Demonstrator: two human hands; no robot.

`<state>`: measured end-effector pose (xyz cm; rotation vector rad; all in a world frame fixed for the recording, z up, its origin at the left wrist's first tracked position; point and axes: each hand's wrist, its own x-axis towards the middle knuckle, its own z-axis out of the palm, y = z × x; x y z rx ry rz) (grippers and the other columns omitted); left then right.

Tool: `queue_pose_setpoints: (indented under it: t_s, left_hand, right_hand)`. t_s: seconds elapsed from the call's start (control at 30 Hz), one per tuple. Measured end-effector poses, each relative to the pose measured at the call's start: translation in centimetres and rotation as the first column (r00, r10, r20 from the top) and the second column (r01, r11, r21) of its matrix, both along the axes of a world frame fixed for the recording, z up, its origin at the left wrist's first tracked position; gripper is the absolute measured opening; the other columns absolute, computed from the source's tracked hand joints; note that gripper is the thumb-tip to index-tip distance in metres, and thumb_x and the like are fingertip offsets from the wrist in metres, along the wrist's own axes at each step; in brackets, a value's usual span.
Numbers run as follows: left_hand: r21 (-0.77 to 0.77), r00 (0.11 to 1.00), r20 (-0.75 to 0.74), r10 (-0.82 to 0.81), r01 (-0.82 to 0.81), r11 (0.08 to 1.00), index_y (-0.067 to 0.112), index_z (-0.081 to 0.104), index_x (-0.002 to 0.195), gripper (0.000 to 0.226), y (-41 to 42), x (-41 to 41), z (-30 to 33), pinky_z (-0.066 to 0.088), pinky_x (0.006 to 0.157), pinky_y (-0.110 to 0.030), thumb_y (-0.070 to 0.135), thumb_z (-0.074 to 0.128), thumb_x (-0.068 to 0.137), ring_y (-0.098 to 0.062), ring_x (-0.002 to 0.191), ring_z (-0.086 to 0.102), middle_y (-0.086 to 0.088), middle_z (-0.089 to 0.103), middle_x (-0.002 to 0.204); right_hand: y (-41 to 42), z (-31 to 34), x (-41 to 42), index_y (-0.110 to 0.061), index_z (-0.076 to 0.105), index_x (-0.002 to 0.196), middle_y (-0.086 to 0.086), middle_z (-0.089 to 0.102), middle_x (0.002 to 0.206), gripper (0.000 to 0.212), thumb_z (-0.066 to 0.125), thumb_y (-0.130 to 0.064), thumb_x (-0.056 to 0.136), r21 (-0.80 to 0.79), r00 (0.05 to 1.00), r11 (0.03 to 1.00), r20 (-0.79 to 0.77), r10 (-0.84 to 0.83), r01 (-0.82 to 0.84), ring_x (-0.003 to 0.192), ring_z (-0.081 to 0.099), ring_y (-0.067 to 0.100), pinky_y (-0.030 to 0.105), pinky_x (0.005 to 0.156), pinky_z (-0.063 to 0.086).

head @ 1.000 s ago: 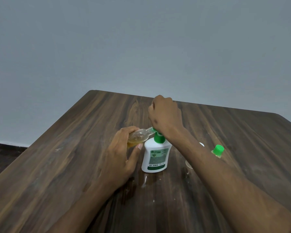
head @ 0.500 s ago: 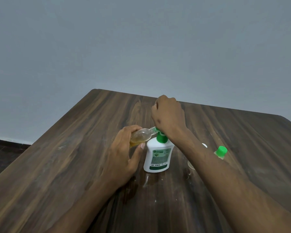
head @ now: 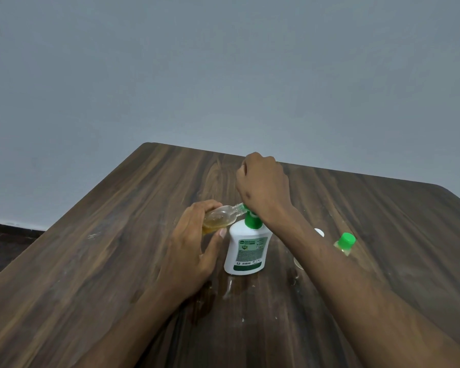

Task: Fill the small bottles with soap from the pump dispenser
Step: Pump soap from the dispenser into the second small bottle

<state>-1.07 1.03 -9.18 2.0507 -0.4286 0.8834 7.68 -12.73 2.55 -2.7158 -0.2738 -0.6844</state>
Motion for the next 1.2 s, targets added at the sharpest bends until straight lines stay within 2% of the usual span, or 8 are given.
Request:
queue_pose_setpoints:
  t_s: [0.17, 0.3, 0.4, 0.5, 0.67, 0.8, 0.93, 1.2]
  left_hand:
    - [0.001, 1.000, -0.009, -0.006, 0.006, 1.000, 0.015, 0.057, 0.132, 0.034, 0.01, 0.06, 0.00, 0.052, 0.090, -0.024, 0.023, 0.063, 0.100, -0.009, 0.110, 0.062, 0.007, 0.062, 0.122]
    - [0.004, 1.000, -0.014, -0.001, 0.001, 1.000, 0.016, 0.057, 0.132, 0.034, 0.01, -0.08, 0.03, 0.052, 0.089, -0.024, 0.024, 0.063, 0.099, -0.009, 0.109, 0.063, 0.008, 0.062, 0.121]
    - [0.001, 1.000, -0.011, -0.004, 0.004, 1.000, 0.016, 0.057, 0.131, 0.033, -0.10, -0.16, 0.16, 0.051, 0.089, -0.022, 0.024, 0.062, 0.099, -0.009, 0.108, 0.063, 0.007, 0.063, 0.120]
    - [0.004, 1.000, -0.016, -0.004, 0.004, 1.000, 0.016, 0.058, 0.131, 0.033, 0.01, -0.13, 0.17, 0.052, 0.087, -0.025, 0.023, 0.063, 0.099, -0.011, 0.107, 0.063, 0.007, 0.063, 0.119]
    - [0.004, 1.000, -0.020, -0.002, 0.002, 1.000, 0.017, 0.057, 0.132, 0.034, -0.07, -0.10, 0.19, 0.051, 0.089, -0.023, 0.024, 0.063, 0.100, -0.010, 0.108, 0.063, 0.008, 0.063, 0.121]
    - [0.009, 1.000, -0.009, 0.002, -0.002, 1.000, 0.016, 0.057, 0.131, 0.033, 0.03, -0.10, 0.06, 0.050, 0.088, -0.021, 0.024, 0.062, 0.099, -0.008, 0.108, 0.062, 0.008, 0.063, 0.120]
    - [0.003, 1.000, -0.010, 0.003, -0.003, 1.000, 0.017, 0.057, 0.132, 0.034, -0.09, -0.05, 0.16, 0.049, 0.090, -0.019, 0.023, 0.063, 0.099, -0.007, 0.109, 0.062, 0.008, 0.063, 0.121]
    - [0.009, 1.000, -0.002, -0.003, 0.003, 1.000, 0.015, 0.057, 0.131, 0.034, -0.13, -0.04, 0.11, 0.049, 0.089, -0.018, 0.022, 0.064, 0.099, -0.007, 0.108, 0.062, 0.008, 0.063, 0.120]
  right_hand:
    - [0.07, 0.24, 0.00, -0.012, 0.054, 0.084, 0.000, 0.050, 0.073, 0.022, 0.044, -0.021, 0.102, -0.016, 1.000, 1.000, 0.024, 0.006, -0.006, 0.065, 0.049, 0.022, 0.033, 0.059, 0.033]
    - [0.06, 0.05, 0.03, -0.012, 0.061, 0.089, 0.002, 0.059, 0.079, 0.023, 0.044, -0.022, 0.102, -0.013, 1.000, 1.000, 0.006, 0.013, -0.012, 0.070, 0.059, 0.023, 0.033, 0.060, 0.040]
    - [0.04, 0.26, -0.08, -0.013, 0.057, 0.087, 0.001, 0.056, 0.078, 0.022, 0.044, -0.022, 0.103, -0.012, 1.000, 1.000, 0.020, 0.006, -0.006, 0.067, 0.053, 0.021, 0.033, 0.059, 0.037]
    - [0.05, 0.04, -0.12, -0.013, 0.062, 0.090, 0.003, 0.062, 0.082, 0.023, 0.045, -0.022, 0.102, 0.005, 1.000, 1.000, 0.004, 0.007, -0.007, 0.070, 0.059, 0.022, 0.034, 0.060, 0.046]
    - [0.12, 0.41, -0.24, -0.013, 0.057, 0.088, 0.002, 0.057, 0.080, 0.023, 0.043, -0.023, 0.103, -0.010, 0.999, 1.000, 0.037, 0.003, -0.003, 0.069, 0.055, 0.022, 0.033, 0.061, 0.038]
    - [0.17, 0.20, -0.29, -0.012, 0.063, 0.091, 0.004, 0.064, 0.083, 0.024, 0.044, -0.022, 0.103, 0.012, 1.000, 1.000, -0.007, 0.010, -0.010, 0.073, 0.062, 0.023, 0.035, 0.062, 0.049]
    - [0.15, 0.52, -0.39, -0.015, 0.054, 0.088, 0.001, 0.055, 0.080, 0.021, 0.044, -0.023, 0.104, -0.012, 1.000, 1.000, 0.022, 0.014, -0.014, 0.070, 0.054, 0.022, 0.032, 0.062, 0.037]
    - [0.04, 0.41, -0.33, -0.014, 0.055, 0.088, 0.002, 0.057, 0.081, 0.022, 0.043, -0.023, 0.104, -0.008, 1.000, 1.000, 0.024, 0.019, -0.019, 0.070, 0.055, 0.023, 0.033, 0.062, 0.039]
